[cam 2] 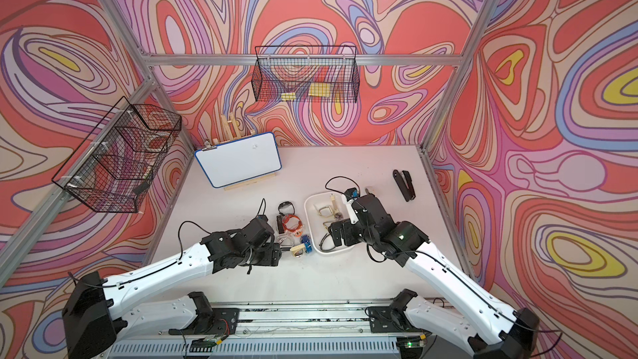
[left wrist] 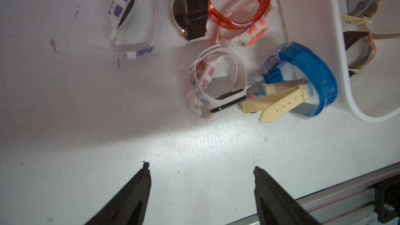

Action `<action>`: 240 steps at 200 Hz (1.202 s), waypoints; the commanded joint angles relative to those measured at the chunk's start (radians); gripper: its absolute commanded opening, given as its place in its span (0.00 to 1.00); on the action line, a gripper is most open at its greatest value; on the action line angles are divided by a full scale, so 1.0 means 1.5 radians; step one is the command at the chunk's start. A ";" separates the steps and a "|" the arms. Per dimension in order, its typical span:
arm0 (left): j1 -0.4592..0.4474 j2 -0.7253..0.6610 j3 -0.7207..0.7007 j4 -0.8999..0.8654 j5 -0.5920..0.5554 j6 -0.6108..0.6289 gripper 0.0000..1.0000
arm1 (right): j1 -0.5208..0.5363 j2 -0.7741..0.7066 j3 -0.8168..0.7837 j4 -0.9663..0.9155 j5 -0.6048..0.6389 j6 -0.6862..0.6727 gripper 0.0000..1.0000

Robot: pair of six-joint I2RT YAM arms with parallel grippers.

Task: Put the watch into the storage box
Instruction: Pick up the watch at the center of the board.

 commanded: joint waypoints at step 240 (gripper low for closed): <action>0.090 0.225 0.083 0.100 0.048 0.071 0.24 | 0.002 -0.030 -0.047 0.008 -0.012 0.020 0.98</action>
